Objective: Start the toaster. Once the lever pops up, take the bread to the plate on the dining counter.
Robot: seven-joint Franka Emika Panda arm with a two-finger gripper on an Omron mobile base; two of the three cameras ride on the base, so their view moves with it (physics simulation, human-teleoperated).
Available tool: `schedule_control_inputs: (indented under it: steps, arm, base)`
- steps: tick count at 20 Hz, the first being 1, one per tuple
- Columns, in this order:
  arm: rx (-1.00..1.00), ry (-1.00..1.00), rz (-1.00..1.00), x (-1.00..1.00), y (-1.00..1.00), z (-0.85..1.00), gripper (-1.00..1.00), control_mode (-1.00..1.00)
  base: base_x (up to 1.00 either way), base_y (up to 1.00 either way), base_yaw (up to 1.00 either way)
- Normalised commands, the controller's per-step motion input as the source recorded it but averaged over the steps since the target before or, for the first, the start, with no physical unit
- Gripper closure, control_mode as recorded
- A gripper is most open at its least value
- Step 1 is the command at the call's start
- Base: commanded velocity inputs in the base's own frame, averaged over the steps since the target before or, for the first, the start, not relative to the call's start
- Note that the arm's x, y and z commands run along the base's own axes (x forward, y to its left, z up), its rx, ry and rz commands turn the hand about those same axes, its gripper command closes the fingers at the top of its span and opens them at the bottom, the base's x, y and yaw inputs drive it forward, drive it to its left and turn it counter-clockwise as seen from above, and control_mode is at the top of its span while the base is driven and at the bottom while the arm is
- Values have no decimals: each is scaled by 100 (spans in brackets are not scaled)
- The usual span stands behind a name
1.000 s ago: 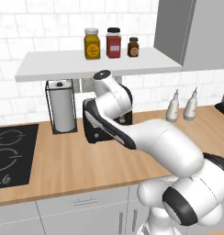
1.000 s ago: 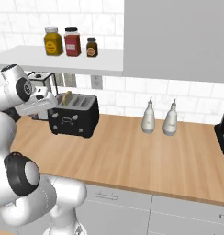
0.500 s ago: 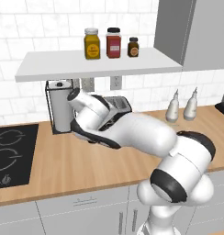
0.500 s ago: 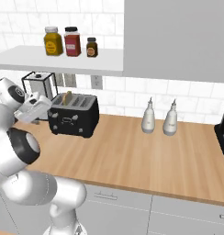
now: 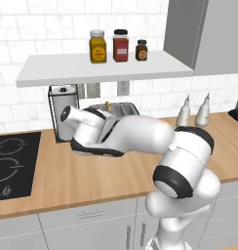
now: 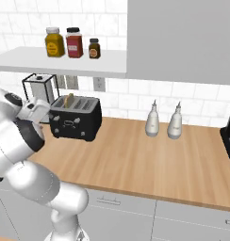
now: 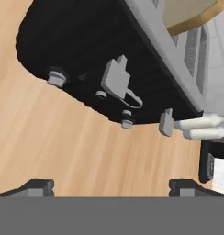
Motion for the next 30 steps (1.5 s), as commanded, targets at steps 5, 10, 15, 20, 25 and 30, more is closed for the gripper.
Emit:
schedule_control_inputs:
  steps: [5, 10, 15, 20, 25, 30]
  arm:
    - [-13, -3, 1, 7, 0, -9, -100, -100]
    - [-4, -1, 2, 2, 0, -24, -100, -100]
    - [-2, -1, 2, 14, -1, -10, -100, -100]
    - [-2, -7, 2, 2, 0, 0, -100, -100]
    - [-3, -4, 2, 18, -3, -2, -100, -100]
    - [0, -1, 1, 20, -20, -9, -100, -100]
  base:
    - [0, 0, 0]
    - [0, 0, 0]
    - [0, 0, 0]
    - [0, 0, 0]
    - [0, 0, 0]
    - [0, 0, 0]
